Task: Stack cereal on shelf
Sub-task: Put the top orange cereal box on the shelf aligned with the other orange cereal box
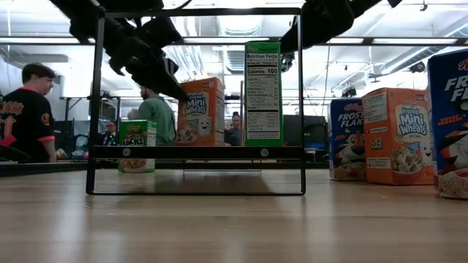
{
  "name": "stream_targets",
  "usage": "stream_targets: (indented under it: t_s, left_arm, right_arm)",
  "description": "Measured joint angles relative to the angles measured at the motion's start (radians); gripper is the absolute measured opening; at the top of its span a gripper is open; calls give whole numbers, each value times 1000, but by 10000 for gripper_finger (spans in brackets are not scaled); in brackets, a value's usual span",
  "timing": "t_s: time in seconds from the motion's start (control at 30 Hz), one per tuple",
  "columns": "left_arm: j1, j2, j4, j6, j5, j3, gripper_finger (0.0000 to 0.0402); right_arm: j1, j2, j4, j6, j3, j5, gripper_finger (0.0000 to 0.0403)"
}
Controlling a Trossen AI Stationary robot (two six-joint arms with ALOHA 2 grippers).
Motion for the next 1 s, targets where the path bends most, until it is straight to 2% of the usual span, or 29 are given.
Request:
stream_targets:
  t_s: [0.13, 0.5, 0.77, 1.0]
  left_arm:
    - [3, -4, -3, 9, -68, 0, 0]
    - [27, 51, 70, 96, -82, 0, 0]
    - [32, 45, 0, 105, -195, 0, 0]
    - [59, 63, 63, 140, -200, 0, 0]
  right_arm:
    - [0, 0, 0, 0, -1, 0, 66]
    - [0, 0, 3, 8, -2, 0, 66]
    - [0, 0, 3, 14, -2, 0, 64]
    - [0, 0, 3, 14, -3, 0, 64]
